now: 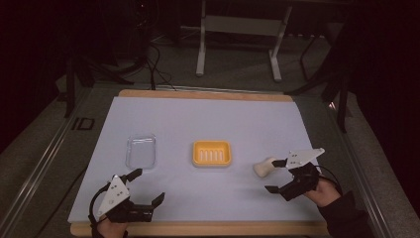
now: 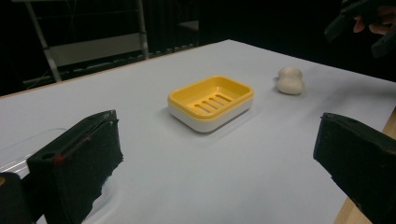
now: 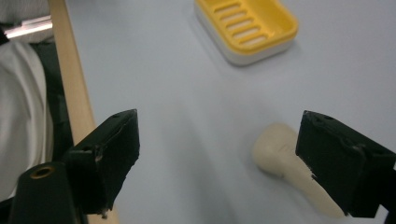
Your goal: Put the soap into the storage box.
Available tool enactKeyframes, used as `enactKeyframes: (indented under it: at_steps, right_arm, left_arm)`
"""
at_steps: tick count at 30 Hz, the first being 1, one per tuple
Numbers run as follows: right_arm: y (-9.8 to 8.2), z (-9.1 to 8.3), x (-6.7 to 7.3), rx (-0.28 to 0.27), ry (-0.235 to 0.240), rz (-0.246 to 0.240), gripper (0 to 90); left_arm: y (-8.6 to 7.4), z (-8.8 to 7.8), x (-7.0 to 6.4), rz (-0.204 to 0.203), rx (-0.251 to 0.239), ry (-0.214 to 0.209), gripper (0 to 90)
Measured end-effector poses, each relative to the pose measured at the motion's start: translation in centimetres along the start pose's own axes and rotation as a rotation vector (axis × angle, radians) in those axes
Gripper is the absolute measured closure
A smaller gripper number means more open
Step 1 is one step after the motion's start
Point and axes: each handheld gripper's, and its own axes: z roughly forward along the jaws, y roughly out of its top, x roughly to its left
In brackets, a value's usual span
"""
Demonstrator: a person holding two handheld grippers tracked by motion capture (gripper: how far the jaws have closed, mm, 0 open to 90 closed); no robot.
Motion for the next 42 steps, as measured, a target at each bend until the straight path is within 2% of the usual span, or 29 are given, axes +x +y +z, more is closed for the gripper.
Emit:
enactKeyframes:
  at_steps: [8,10,16,23,27,28,30,33,35,39,42]
  right_arm:
    - [0.7,0.6,0.0,0.116,0.039,-0.036,13.4]
    - [0.9,0.7,0.0,0.148,0.024,-0.048,13.4]
    - [1.1,1.0,-0.1,0.237,0.052,-0.064,13.5]
    - [1.3,1.2,-0.2,0.363,0.094,-0.067,13.4]
    - [1.5,1.3,-0.2,0.394,0.107,-0.075,13.3]
    - [1.6,1.5,-0.3,0.418,0.113,-0.071,13.0]
    - [1.7,1.6,-0.3,0.439,0.111,-0.090,13.1]
    - [1.8,1.7,-0.4,0.472,0.115,-0.092,13.0]
    - [1.9,1.7,-0.5,0.504,0.128,-0.093,12.8]
    - [2.1,1.7,-0.3,0.577,0.140,-0.126,13.0]
    - [2.1,1.8,-0.4,0.621,0.156,-0.124,13.0]
  left_arm:
    - [0.0,0.0,-0.1,0.005,0.001,-0.006,1.1]
    - [0.0,0.0,-0.1,0.003,0.002,-0.005,1.1]
    - [0.0,0.0,-0.1,0.004,0.002,-0.005,1.1]
    - [0.0,0.1,-0.1,0.005,0.006,-0.006,1.1]
    - [0.0,0.1,0.0,0.007,0.012,-0.005,1.1]
    - [0.0,0.1,0.0,0.006,0.011,-0.005,1.1]
    - [0.0,0.1,0.0,0.004,0.008,-0.005,1.1]
    - [0.0,0.1,0.0,0.004,0.010,-0.006,1.1]
    - [0.0,0.2,0.0,0.005,0.011,-0.008,1.1]
    - [0.0,0.2,0.0,0.002,0.011,-0.008,1.2]
    - [0.0,0.2,0.0,0.000,0.010,-0.009,1.1]
